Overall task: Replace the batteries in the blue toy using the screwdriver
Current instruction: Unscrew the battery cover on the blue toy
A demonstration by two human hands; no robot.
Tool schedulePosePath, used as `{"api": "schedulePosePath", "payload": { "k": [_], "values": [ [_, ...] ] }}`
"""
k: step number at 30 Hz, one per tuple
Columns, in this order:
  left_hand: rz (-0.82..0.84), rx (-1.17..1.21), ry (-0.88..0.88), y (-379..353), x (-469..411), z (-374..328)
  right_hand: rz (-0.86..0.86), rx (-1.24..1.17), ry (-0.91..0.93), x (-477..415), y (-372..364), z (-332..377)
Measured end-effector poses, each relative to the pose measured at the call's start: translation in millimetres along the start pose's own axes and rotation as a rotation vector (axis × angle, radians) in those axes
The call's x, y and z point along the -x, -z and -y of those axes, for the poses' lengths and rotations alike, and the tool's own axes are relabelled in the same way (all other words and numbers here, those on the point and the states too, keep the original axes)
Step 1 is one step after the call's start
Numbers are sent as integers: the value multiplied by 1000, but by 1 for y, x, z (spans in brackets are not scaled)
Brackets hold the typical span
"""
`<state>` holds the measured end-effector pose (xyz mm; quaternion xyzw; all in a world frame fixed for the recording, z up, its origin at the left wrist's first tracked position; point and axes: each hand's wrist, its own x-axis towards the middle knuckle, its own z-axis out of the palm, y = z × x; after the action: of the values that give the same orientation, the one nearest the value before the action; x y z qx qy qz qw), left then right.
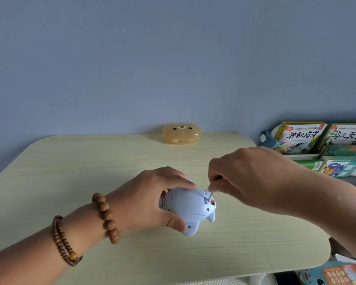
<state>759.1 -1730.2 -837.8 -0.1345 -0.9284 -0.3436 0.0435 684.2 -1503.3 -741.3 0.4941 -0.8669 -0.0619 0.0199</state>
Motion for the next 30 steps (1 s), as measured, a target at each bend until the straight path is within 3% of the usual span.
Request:
{"api": "schedulePosePath", "payload": {
  "k": [4, 8, 20, 30],
  "values": [
    [-13, 33, 20, -1, 2, 1, 0, 89, -94, -3, -13, -2],
    [-11, 12, 43, 0, 2, -2, 59, -80, -105, 2, -12, -2],
    [-13, 48, 67, 1, 3, -2, 5, -17, -55, -3, -20, -6],
    [-3, 51, 77, 1, 3, -3, 27, -122, -42, 2, -10, -4]
  ]
}}
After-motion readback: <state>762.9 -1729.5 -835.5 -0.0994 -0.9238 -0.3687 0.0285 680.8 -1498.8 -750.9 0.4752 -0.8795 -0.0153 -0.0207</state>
